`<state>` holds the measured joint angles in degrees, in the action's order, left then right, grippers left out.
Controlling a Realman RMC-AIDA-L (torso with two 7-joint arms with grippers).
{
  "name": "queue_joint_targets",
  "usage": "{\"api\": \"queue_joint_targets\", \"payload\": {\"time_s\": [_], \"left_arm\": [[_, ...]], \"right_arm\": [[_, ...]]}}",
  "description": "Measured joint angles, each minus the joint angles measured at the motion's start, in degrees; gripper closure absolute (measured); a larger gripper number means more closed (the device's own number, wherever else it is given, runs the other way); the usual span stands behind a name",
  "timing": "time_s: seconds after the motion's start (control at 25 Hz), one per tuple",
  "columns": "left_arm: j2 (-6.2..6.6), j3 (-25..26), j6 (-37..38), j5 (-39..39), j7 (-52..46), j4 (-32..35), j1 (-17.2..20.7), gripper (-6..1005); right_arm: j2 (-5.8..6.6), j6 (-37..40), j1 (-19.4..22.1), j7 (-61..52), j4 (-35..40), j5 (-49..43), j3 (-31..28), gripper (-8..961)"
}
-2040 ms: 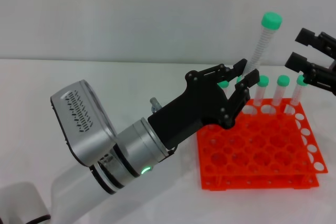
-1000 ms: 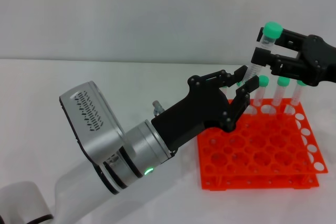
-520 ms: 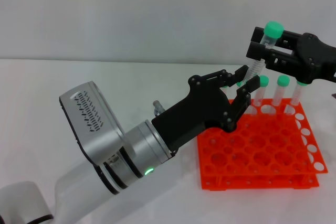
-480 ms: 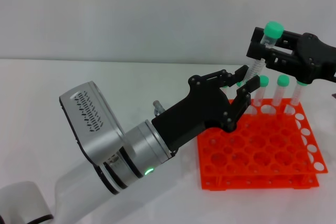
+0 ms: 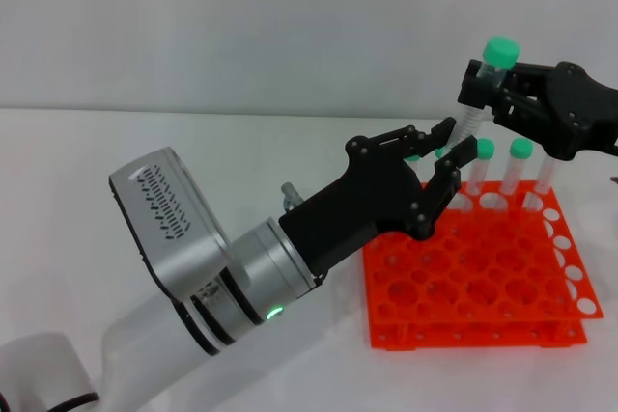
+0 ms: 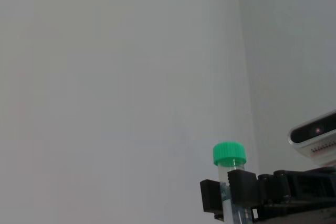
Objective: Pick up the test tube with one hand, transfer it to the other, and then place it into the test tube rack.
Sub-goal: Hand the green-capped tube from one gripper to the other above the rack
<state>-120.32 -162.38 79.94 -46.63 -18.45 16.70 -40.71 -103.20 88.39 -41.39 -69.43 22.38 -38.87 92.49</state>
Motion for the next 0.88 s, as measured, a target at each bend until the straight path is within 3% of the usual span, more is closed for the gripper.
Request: {"api": "queue_joint_targets", "payload": {"time_s": [0.04, 0.24, 0.84, 0.88], "left_arm": [[0.00, 0.01, -0.08, 0.00, 0.00, 0.00, -0.09, 778], [0.00, 0.08, -0.50, -0.13, 0.03, 0.05, -0.42, 776], [-0.12, 0.58, -2.43, -0.65, -0.03, 2.31, 0.11, 773], [-0.12, 0.78, -2.45, -0.69, -0.03, 2.37, 0.21, 729]], "right_arm": [[-0.04, 0.00, 0.00, 0.00, 0.03, 0.00, -0.05, 739], [-0.31, -0.04, 0.05, -0.04, 0.05, -0.23, -0.84, 755], [-0.33, 0.04, 0.15, -0.41, 0.22, -0.68, -1.36, 753], [-0.33, 0.03, 0.17, -0.42, 0.22, -0.77, -1.41, 753]]}}
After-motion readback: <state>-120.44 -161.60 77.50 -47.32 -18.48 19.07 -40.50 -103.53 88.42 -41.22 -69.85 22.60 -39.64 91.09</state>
